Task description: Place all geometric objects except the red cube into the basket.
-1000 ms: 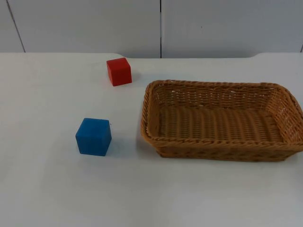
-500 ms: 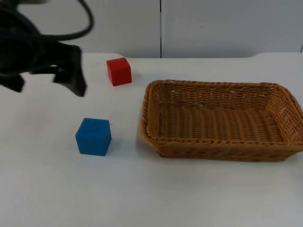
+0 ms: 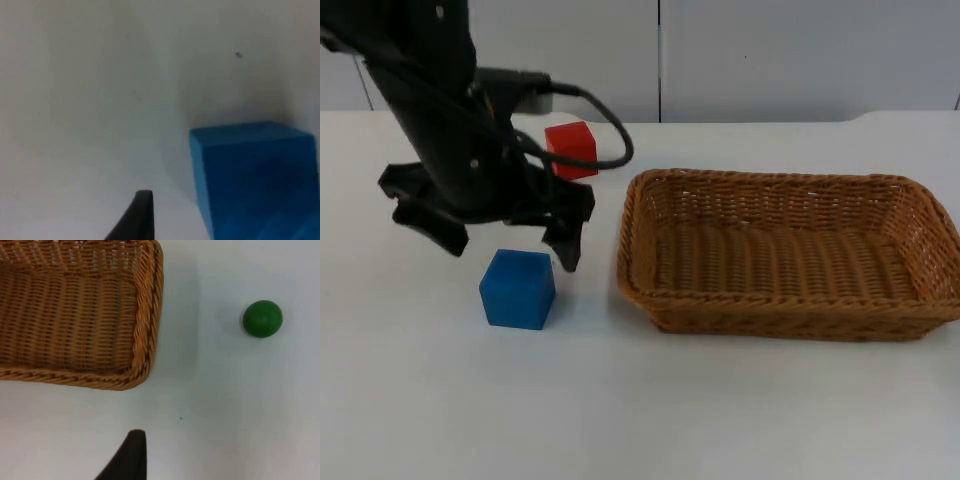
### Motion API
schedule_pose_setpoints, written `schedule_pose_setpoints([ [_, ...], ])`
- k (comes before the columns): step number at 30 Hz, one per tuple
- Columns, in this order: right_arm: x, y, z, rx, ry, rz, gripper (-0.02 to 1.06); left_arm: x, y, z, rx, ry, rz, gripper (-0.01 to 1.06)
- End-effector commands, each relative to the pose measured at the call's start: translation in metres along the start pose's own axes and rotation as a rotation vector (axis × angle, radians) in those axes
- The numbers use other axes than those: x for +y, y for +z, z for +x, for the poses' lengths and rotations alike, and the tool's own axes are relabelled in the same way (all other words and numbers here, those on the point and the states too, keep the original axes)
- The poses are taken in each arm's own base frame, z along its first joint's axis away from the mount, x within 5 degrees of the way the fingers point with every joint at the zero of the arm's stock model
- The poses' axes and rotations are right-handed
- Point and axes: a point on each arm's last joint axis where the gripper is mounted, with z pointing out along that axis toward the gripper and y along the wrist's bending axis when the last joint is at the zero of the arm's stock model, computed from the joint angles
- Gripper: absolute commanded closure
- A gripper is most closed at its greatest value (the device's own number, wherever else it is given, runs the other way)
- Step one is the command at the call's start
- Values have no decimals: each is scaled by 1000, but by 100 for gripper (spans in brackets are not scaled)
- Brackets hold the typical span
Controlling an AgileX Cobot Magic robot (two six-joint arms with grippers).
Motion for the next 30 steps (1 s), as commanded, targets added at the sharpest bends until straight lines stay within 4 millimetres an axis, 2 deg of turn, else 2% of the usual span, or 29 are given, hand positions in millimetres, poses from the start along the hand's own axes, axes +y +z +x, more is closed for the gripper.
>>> schedule_pose_setpoints([
  [1, -1, -2, -2, -19, -3, 4, -1, 1, 9, -1, 2, -14, -33, 0],
  [7, -1, -2, -3, -22, -3, 3, -1, 0, 32, 2, 23, -28, -23, 0],
  [12, -1, -2, -3, -22, -3, 3, -1, 0, 37, 2, 21, -36, -17, 0],
  [13, -1, -2, -3, -22, -3, 3, -1, 0, 38, 2, 23, -36, -17, 1],
  [14, -1, -2, -3, -22, -3, 3, -1, 0, 39, 3, 27, -36, -18, 7],
  [15, -1, -2, -3, -22, -3, 3, -1, 0, 39, 3, 27, -36, -18, 7],
  [17, -1, -2, -3, -23, -3, 3, -1, 0, 42, 4, 34, -41, -17, 21],
  [19, -1, -2, -3, -26, -3, 3, -1, -1, 43, 5, 39, -49, -12, 42],
  [20, -1, -2, -3, -26, -3, 3, -1, -1, 43, 5, 39, -49, -12, 42],
  [24, -1, -2, -3, -30, -3, 3, -1, -1, 34, 6, 62, -25, -14, 96],
  [25, -1, -2, -3, -30, -3, 3, -1, -1, 34, 6, 62, -25, -14, 96],
  [26, -1, -2, -3, -30, -3, 3, -1, -1, 28, 6, 66, -5, -14, 105],
  [28, -1, -2, -3, -30, -3, 3, -1, 0, 11, 5, 67, 31, -16, 104],
  [30, -1, -2, -3, -32, -3, 3, -1, 2, -15, 3, 38, 74, -39, 104],
])
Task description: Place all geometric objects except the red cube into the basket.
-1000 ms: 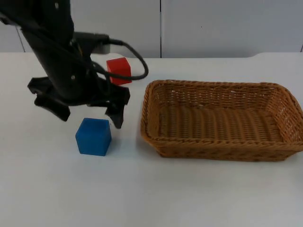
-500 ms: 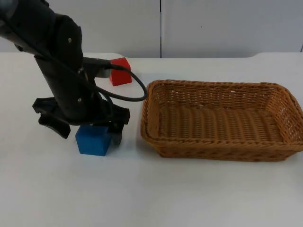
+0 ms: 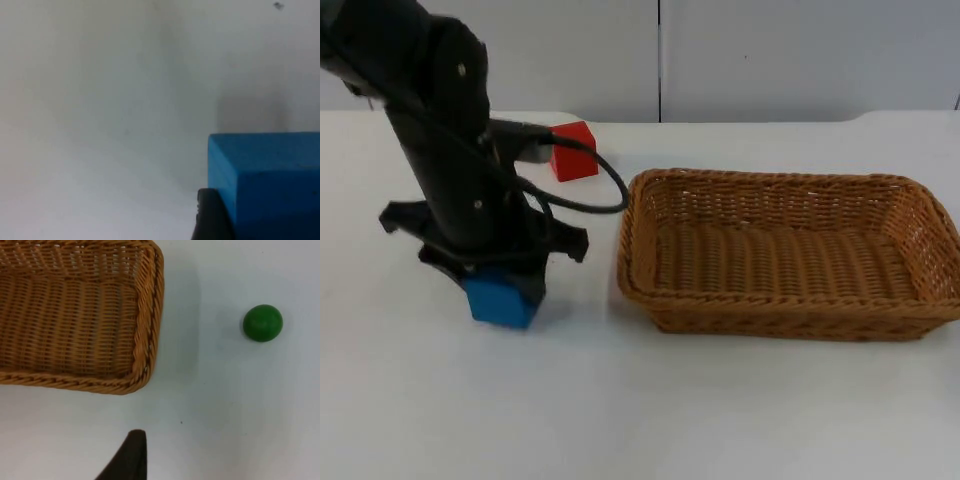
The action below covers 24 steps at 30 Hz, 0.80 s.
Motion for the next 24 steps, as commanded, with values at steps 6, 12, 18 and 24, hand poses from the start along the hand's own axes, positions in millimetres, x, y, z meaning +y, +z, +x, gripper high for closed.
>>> schedule_pose_setpoints([
  [6, -1, -2, -3, -21, -3, 4, -1, 3, -95, 0, -183, 80, -19, 104],
  [12, -1, -2, -3, -23, -3, 3, -1, 2, -130, 1, -301, 84, 7, 104],
  [18, -1, -2, -3, -27, -1, 3, -1, -14, -124, -4, -337, 123, 112, 104],
  [24, -1, -2, -3, -29, -1, 3, -1, -53, -124, -34, -392, 189, 164, 104],
])
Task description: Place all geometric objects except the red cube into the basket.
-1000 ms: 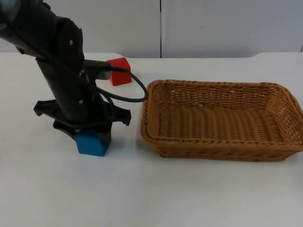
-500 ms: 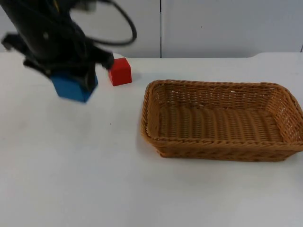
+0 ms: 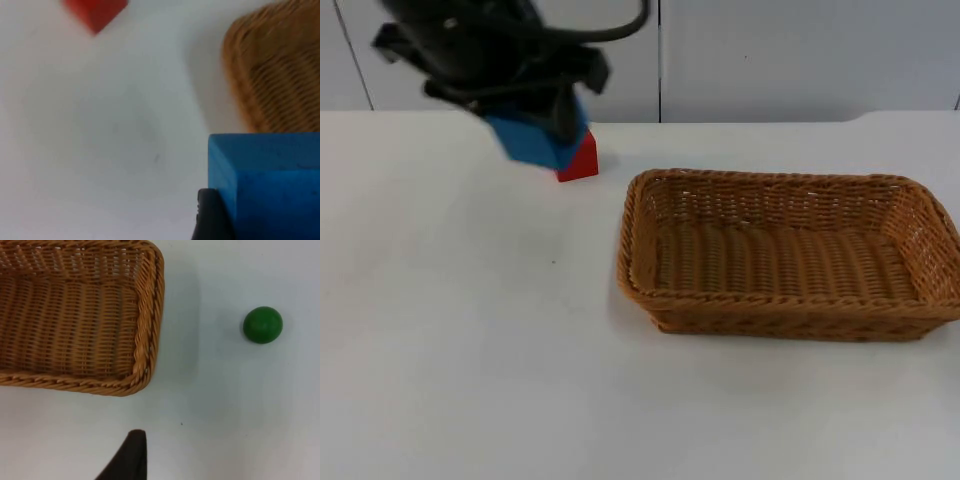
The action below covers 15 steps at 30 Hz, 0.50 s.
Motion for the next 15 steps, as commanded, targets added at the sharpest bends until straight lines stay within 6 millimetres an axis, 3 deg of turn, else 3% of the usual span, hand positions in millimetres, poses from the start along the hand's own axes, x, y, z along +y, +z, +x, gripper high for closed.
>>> schedule_pose_setpoints([
  [1, -1, -2, -3, -26, -1, 3, -1, -29, 11, -24, -53, 53, 51, 104],
  [2, -1, -2, -3, -26, -1, 3, -1, -29, 11, -24, -53, 53, 51, 104],
  [4, -1, -2, -3, -22, -1, 3, -1, -50, 23, -36, -67, 111, 71, 104],
  [8, -1, -2, -2, -17, -1, 4, -1, -79, 58, -51, -29, 169, 98, 104],
  [9, -1, -2, -2, -17, -1, 4, -1, -79, 58, -51, -29, 169, 98, 104],
  [14, -1, -2, -3, -22, 4, -1, -1, -100, 105, -46, 72, 238, 102, 104],
  [15, -1, -2, -3, -22, 4, -1, -1, -100, 105, -46, 72, 238, 102, 104],
])
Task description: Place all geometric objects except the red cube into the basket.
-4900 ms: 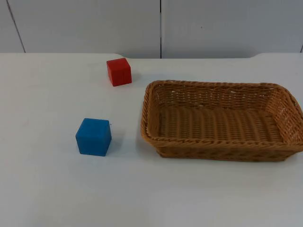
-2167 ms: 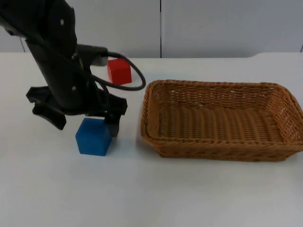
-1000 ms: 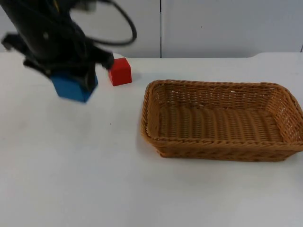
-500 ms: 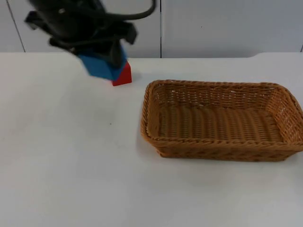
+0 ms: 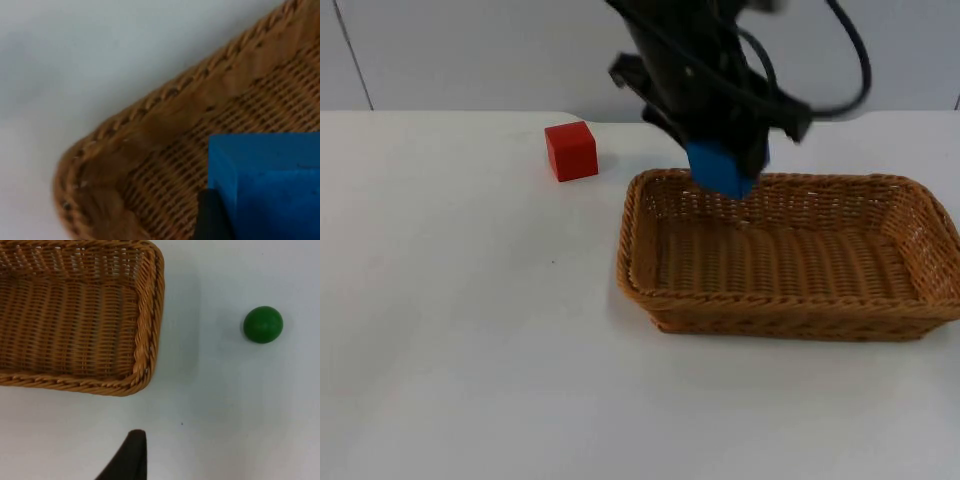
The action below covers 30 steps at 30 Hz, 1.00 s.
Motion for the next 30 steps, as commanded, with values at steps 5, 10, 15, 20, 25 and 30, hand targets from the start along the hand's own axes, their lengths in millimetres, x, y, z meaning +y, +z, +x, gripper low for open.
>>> schedule_pose_setpoints([
  [5, -1, -2, -3, -22, 3, 0, -1, 1, 33, 12, 92, 41, -55, 104],
  [10, -1, -2, -3, -24, 3, 0, -1, 3, 47, 18, 118, 54, -72, 103],
  [15, -1, -2, -3, -26, 3, 0, -1, 2, 58, 23, 140, 39, -55, 81],
  [20, -1, -2, -3, -26, 3, 0, -1, 1, 61, 27, 168, 18, -41, 32],
  [25, -1, -2, -3, -26, 3, 0, -1, -2, 43, 20, 200, 6, -26, 7],
  [30, -1, -2, -3, -24, 3, 0, -1, -7, 4, 6, 205, -14, 1, 3],
])
